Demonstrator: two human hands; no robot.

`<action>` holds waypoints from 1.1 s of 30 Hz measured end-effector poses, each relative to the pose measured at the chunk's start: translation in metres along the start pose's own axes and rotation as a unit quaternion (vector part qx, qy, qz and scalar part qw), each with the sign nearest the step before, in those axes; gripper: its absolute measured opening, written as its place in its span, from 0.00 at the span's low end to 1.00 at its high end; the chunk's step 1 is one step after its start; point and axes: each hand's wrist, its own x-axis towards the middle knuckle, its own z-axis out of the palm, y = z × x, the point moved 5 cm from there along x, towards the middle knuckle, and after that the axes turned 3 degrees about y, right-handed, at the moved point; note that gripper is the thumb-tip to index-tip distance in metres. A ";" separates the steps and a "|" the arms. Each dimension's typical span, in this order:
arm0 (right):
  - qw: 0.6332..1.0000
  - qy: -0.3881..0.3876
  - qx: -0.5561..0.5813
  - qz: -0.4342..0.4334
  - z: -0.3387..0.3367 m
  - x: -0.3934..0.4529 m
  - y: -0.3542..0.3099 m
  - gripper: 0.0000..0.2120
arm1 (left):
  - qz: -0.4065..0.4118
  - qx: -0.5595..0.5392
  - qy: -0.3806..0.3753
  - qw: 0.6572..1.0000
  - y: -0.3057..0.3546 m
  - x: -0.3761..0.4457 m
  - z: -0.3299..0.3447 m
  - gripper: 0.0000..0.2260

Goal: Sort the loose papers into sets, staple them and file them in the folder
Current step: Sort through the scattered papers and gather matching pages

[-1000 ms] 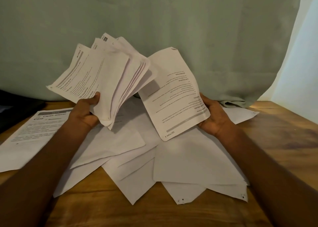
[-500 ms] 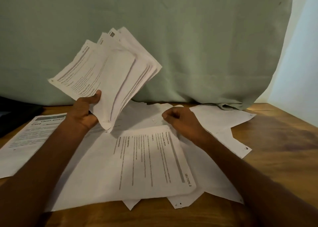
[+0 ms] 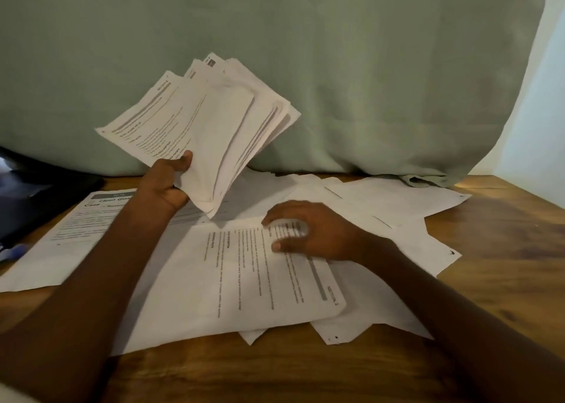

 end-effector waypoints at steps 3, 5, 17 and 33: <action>0.996 -0.072 -0.060 -0.012 0.020 0.002 -0.014 0.28 | 0.003 -0.003 0.024 1.000 0.013 0.004 -0.012 0.08; 0.995 -0.037 -0.094 -0.004 0.023 0.010 -0.022 0.30 | 0.004 0.020 0.043 0.999 0.018 0.007 -0.021 0.05; 0.955 0.149 0.138 0.218 0.056 0.089 -0.046 0.11 | 0.034 0.002 0.040 0.999 0.017 0.014 -0.024 0.18; 0.970 0.053 -0.079 0.225 -0.028 -0.121 -0.029 0.29 | -0.061 0.005 -0.049 0.997 -0.060 -0.022 0.037 0.16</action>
